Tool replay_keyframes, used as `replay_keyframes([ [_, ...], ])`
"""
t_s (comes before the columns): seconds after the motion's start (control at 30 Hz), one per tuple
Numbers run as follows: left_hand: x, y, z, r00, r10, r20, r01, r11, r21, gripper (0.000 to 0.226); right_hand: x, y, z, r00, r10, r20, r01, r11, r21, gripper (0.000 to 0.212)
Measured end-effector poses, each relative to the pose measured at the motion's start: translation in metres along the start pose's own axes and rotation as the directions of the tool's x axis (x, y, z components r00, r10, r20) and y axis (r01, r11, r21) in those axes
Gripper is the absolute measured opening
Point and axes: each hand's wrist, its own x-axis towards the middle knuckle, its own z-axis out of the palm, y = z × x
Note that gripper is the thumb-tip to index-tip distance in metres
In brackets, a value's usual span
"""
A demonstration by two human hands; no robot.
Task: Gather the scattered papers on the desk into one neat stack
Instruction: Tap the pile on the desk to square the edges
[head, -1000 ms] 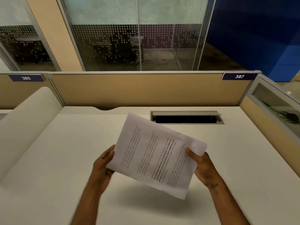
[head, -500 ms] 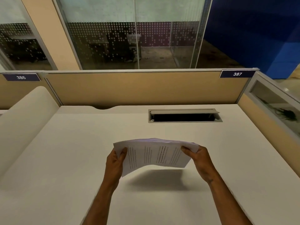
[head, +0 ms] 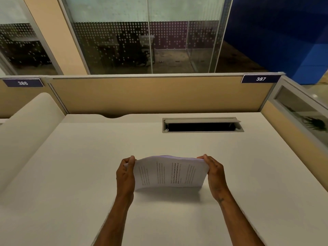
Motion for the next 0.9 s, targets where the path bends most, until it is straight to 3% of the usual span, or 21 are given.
replay_keyframes([
  [0.23,-0.001,0.000,-0.007,0.993,0.042,0.106,-0.046,0.998,0.034,0.045,0.004,-0.001,-0.006,0.997,-0.046,0.057,0.049,0.997,-0.052,0.054],
  [0.5,0.002,0.000,-0.002,1.000,-0.006,0.029,0.007,0.999,-0.034,0.026,0.010,0.006,-0.009,0.997,-0.051,0.064,0.049,0.998,0.026,0.037],
  [0.6,0.000,0.001,-0.004,0.999,-0.010,0.039,0.011,1.000,-0.025,0.032,0.011,0.007,-0.009,0.997,-0.044,0.056,0.042,0.999,0.028,0.036],
  [0.77,-0.001,0.003,-0.006,0.992,0.050,0.115,-0.060,0.995,0.081,0.053,0.011,0.005,-0.010,0.996,-0.050,0.069,0.049,0.999,0.020,0.035],
  [0.9,0.004,0.017,-0.001,0.987,0.105,0.125,-0.121,0.985,0.126,0.043,0.009,-0.014,-0.016,0.988,-0.049,0.144,0.062,0.995,-0.084,0.041],
])
